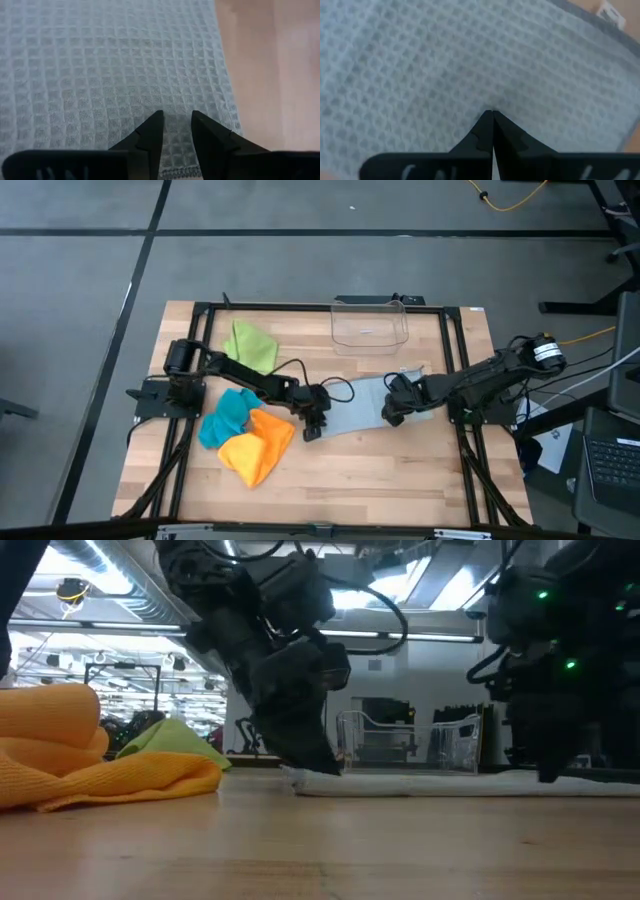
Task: Fold microfiber towels
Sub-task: Fold the gray microfiber
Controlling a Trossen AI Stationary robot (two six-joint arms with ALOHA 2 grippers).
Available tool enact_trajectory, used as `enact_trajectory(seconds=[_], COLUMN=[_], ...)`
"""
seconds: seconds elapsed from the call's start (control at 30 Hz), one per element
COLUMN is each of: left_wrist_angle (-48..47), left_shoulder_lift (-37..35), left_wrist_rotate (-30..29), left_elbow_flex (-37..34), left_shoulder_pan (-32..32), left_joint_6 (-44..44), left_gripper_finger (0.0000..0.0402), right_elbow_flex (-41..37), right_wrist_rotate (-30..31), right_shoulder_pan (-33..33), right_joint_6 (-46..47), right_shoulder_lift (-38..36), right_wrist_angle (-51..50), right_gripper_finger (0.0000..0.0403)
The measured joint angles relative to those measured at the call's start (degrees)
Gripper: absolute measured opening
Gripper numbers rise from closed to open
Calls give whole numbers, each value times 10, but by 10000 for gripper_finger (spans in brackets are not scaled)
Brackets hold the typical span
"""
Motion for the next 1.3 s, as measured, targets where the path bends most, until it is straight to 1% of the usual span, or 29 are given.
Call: enact_trajectory(seconds=[0.17, 0.37, 0.47, 0.57, 0.67, 0.8, 0.93, 1.03, 1.1, 1.17, 1.23, 1.3], left_wrist_angle=[-4, 4, 24, 50, 67, 46, -32, -113, -187, -240, -309, -342], left_shoulder_lift=[7, 7, 8, 8, 6, -7, -45, -87, -122, -155, -193, -226], left_wrist_rotate=[2, 2, -27, -38, -38, -38, -42, -67, -91, -102, -115, -131], left_elbow_flex=[21, 36, 36, 36, 36, 36, 36, 36, 36, 36, 36, 36], left_shoulder_pan=[-39, -93, -116, -131, -137, -138, -135, -134, -135, -137, -139, -140], left_joint_6=[-15, -45, -46, -45, -42, -39, -7, 4, 5, 5, 5, 5], left_gripper_finger=[98, 98, 98, 98, 98, 98, 98, 98, 98, 98, 98, 98], right_elbow_flex=[4, 37, 67, 104, 143, 200, 252, 267, 262, 251, 244, 244], right_wrist_rotate=[-7, -13, -22, -21, -14, 9, -1, -17, -18, -19, -16, -4], right_shoulder_pan=[-37, -76, -93, -107, -117, -113, -79, -36, -5, 24, 51, 71], right_joint_6=[-68, -141, -192, -238, -251, -256, -271, -281, -281, -265, -249, -233], right_shoulder_lift=[24, 59, 87, 122, 147, 152, 146, 146, 150, 159, 183, 216], right_wrist_angle=[64, 85, 100, 104, 88, 79, 75, 104, 155, 208, 272, 327], right_gripper_finger=[8, 8, 8, 8, 8, 8, 8, 8, 8, 8, 8, 8])
